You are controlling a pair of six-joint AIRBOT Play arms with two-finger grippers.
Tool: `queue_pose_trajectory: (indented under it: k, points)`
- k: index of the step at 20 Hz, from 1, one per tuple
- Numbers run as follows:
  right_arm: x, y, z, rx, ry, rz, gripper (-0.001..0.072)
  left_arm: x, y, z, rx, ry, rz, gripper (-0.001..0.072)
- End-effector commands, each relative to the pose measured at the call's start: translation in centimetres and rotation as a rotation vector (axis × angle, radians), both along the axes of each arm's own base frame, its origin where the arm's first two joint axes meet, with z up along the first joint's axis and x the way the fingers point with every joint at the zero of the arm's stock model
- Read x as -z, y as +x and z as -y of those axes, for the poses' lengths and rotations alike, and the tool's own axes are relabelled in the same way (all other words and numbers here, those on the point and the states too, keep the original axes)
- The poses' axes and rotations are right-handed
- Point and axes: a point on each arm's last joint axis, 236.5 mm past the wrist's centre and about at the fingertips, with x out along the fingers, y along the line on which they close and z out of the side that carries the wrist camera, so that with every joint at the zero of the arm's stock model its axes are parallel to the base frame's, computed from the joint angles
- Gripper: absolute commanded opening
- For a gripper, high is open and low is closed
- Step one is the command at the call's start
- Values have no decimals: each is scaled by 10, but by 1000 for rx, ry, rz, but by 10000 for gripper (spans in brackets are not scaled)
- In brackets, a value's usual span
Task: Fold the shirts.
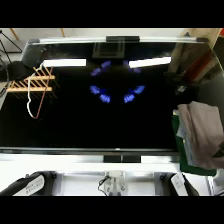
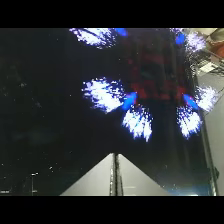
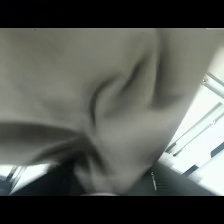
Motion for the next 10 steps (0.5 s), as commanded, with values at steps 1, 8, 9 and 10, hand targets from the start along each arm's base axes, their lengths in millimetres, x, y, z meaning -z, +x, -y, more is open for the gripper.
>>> queue_pose_trajectory:
  k: [1,8,9,10]
  points:
    - [7,-7,5,-4,-24,-27,649,1,-1,3,9,1,-2,33]
    - [-125,143,56,-301,-471,465,646,64,-34,4,55,381,-239,30]
    - [-150,179,38,-404,-519,563,645,77,-39,3,50,471,-293,30]
    - [-165,210,8,-508,-528,640,646,91,-43,6,54,537,-348,30]
